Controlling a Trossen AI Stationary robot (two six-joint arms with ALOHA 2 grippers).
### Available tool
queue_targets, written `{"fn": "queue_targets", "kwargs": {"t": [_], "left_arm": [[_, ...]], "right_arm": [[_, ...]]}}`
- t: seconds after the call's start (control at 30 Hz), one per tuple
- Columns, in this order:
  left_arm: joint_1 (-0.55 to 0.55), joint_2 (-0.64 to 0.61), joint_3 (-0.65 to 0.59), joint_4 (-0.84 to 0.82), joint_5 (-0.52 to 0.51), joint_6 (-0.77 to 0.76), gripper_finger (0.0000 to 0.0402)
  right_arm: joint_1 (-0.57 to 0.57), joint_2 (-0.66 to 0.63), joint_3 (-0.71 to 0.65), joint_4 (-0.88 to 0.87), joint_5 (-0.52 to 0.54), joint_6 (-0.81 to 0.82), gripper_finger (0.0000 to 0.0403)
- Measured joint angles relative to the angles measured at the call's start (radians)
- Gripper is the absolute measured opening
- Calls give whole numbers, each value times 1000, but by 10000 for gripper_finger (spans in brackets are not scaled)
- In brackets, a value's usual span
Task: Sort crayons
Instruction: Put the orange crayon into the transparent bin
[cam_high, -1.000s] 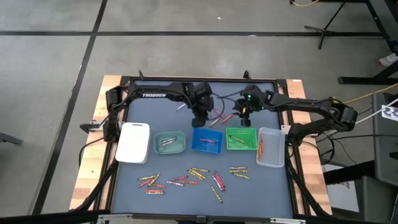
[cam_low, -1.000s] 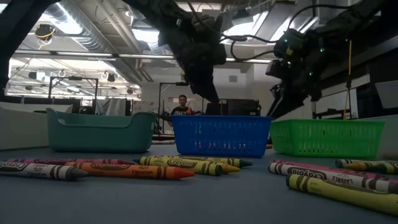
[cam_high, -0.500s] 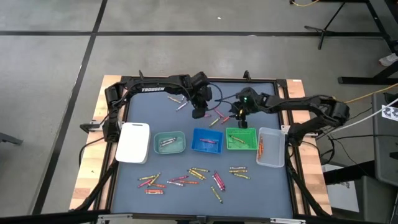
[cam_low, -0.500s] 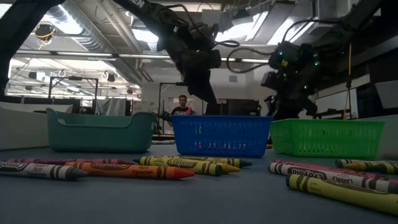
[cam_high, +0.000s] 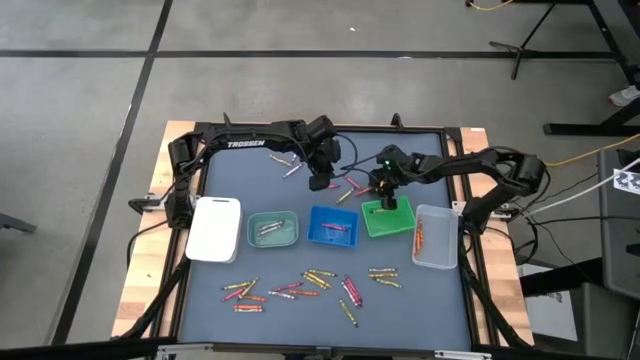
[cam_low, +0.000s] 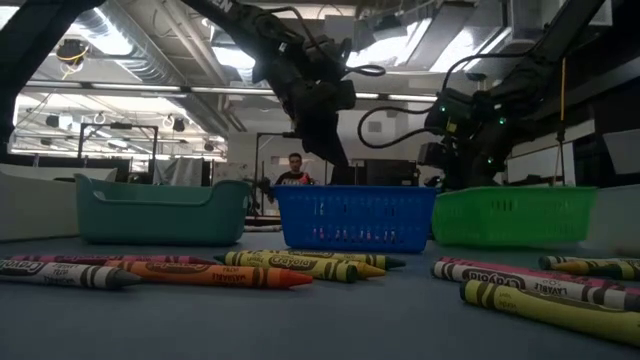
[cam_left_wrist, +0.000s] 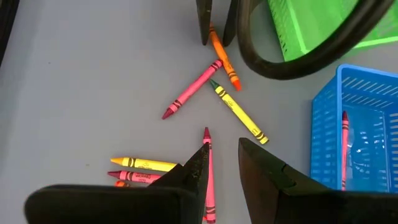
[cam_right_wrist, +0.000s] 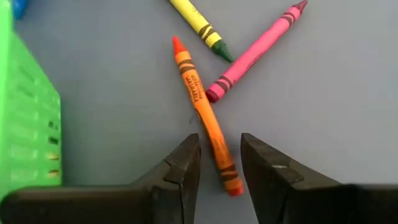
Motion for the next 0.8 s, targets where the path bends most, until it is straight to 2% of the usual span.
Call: {"fn": "queue_targets", "kwargs": {"t": [0.43, 0.8], "left_arm": [[-5, 0, 0, -2, -2, -2, 70], [-5, 0, 0, -3, -2, -7, 70]], "right_arm": [[0, 2, 0, -13, 4, 5, 114], [1, 2, -2, -33, -9, 6, 21]]}}
